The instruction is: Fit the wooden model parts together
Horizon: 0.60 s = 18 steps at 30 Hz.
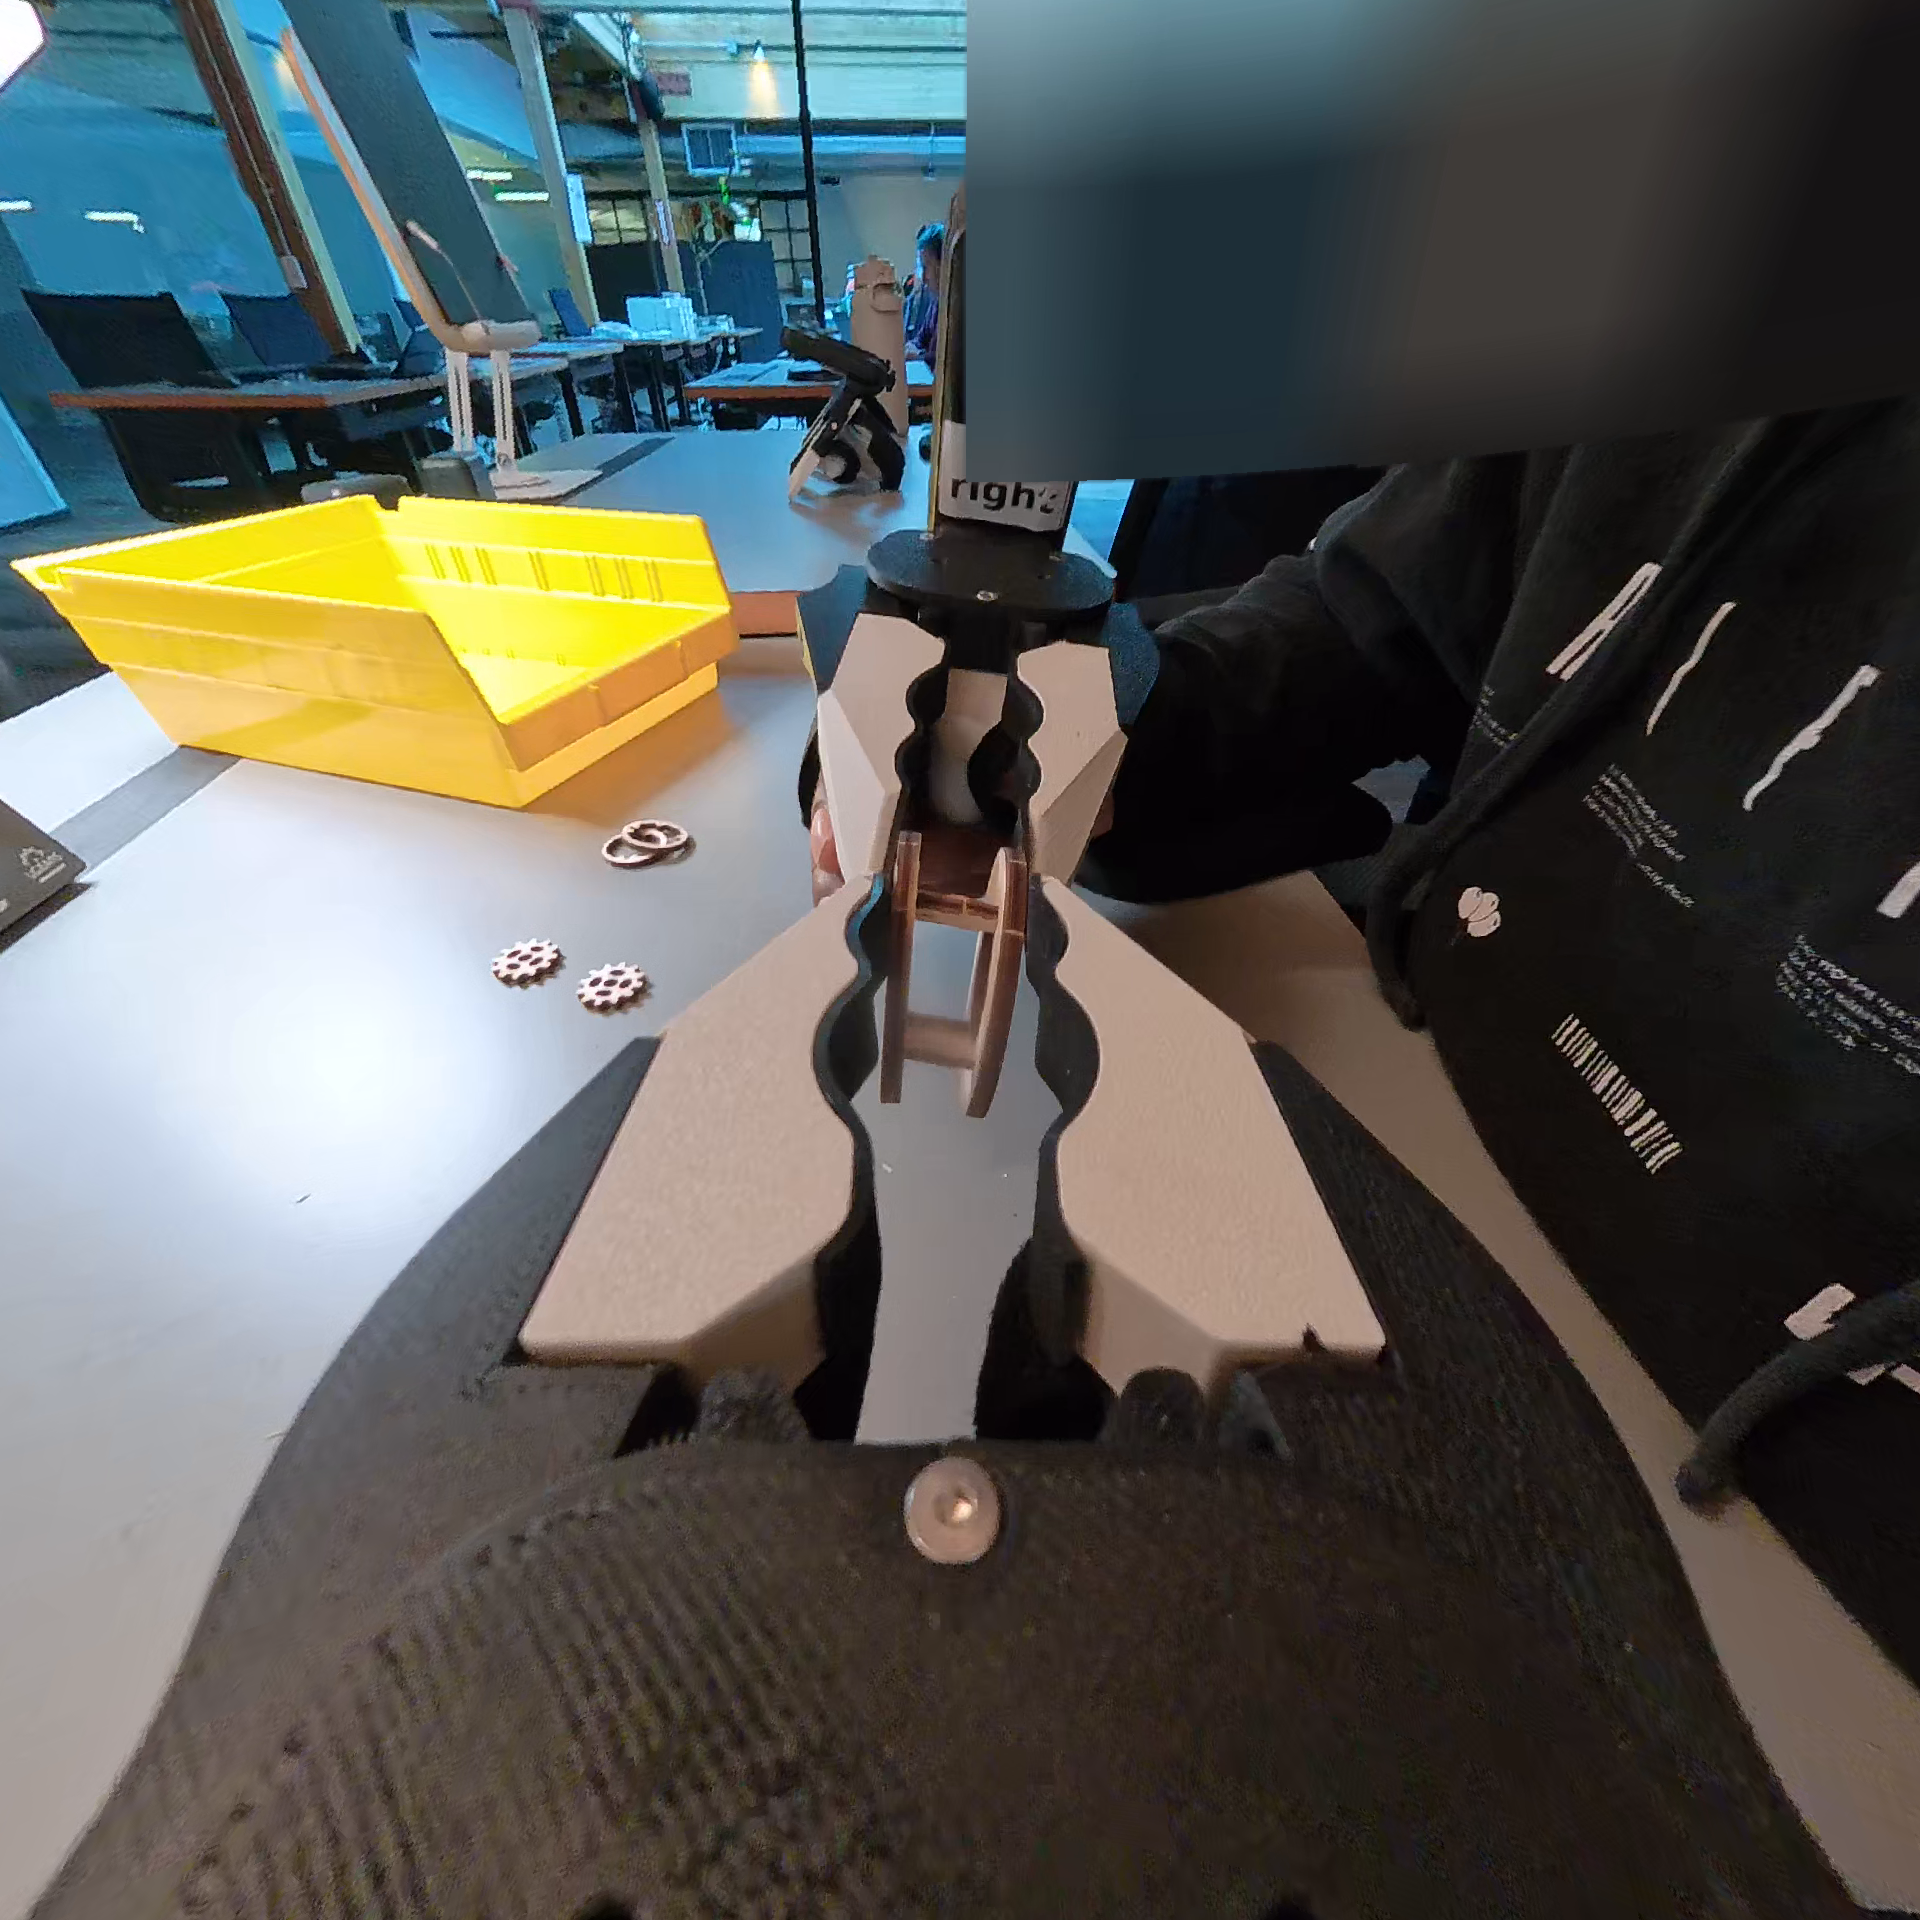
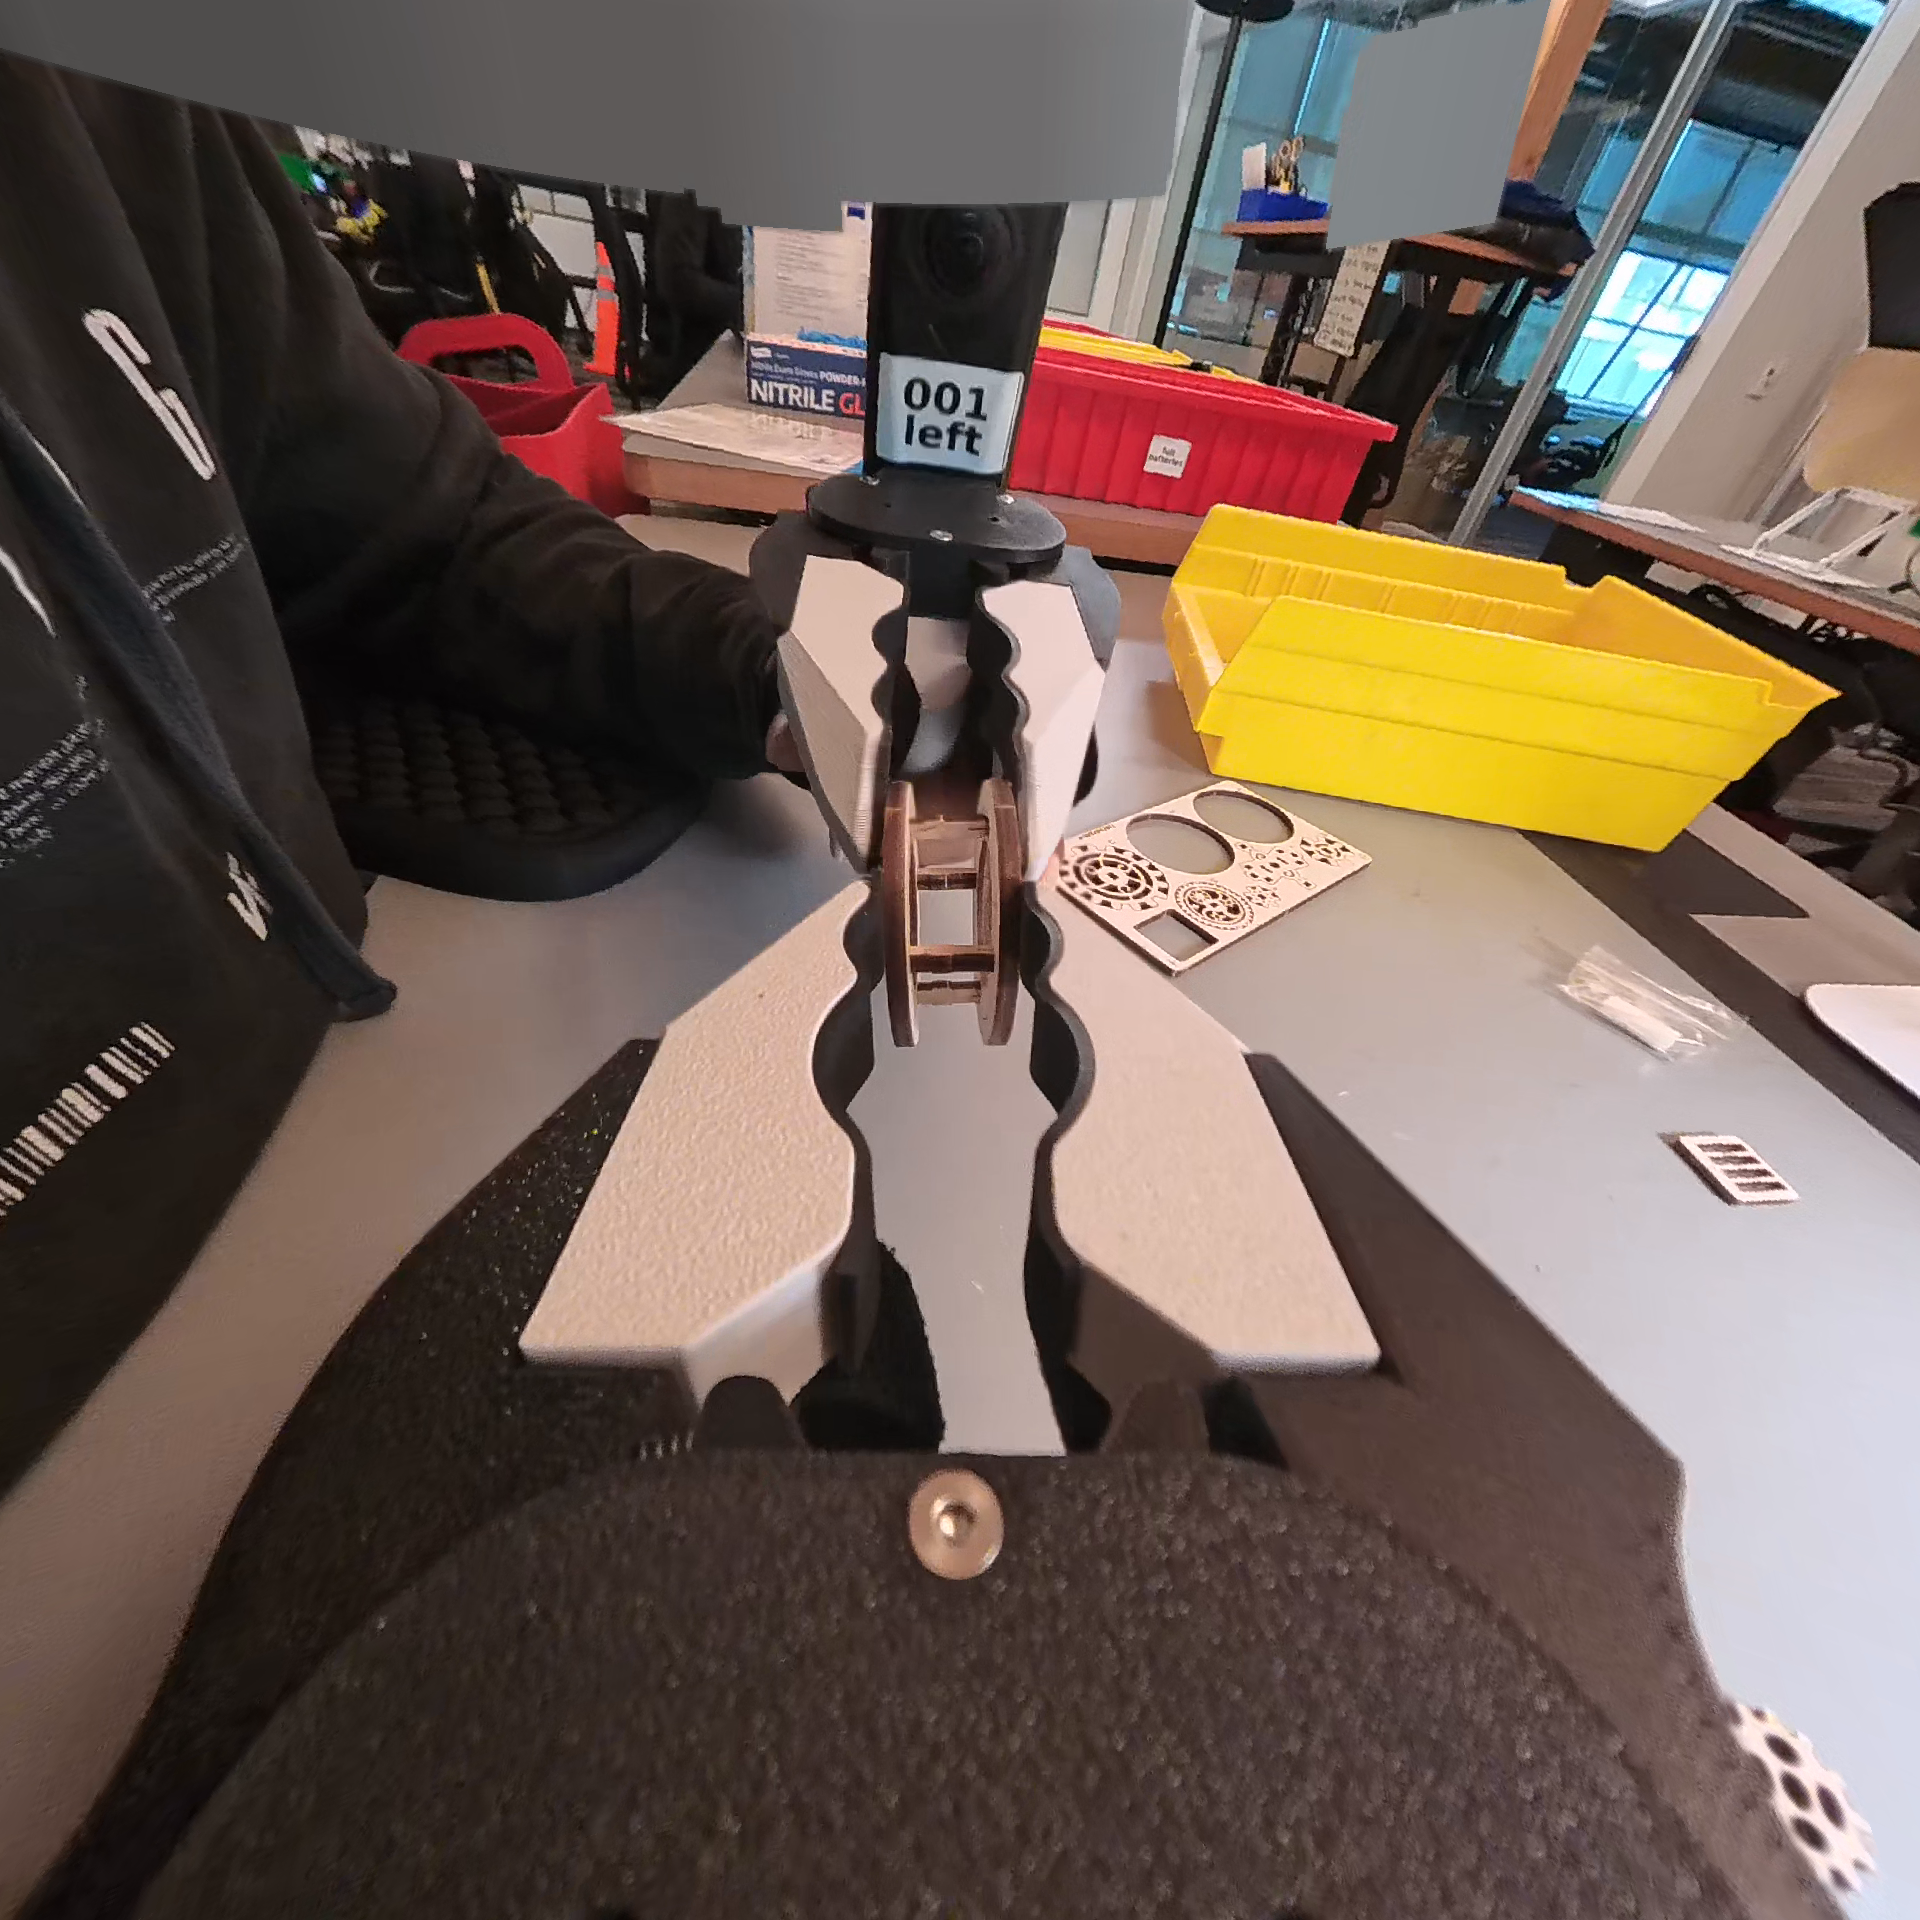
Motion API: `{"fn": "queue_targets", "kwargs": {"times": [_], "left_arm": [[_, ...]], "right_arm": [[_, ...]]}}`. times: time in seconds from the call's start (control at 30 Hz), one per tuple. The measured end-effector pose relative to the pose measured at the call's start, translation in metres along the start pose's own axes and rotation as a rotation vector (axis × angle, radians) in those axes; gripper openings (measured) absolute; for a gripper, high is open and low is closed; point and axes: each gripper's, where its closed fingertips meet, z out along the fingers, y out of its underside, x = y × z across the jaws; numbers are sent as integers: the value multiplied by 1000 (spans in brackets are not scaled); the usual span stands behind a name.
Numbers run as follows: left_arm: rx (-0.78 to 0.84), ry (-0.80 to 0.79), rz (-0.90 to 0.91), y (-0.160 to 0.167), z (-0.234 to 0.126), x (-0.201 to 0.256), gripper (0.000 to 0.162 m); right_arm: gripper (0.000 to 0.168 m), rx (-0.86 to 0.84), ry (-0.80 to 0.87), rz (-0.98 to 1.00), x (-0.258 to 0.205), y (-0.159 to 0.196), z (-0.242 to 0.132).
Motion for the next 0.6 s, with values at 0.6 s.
{"fn": "queue_targets", "kwargs": {"times": [0.6], "left_arm": [[-298, -164, 105, 38, 1, -20, 21]], "right_arm": [[26, -80, 9, -211, -5, 1, -6]]}}
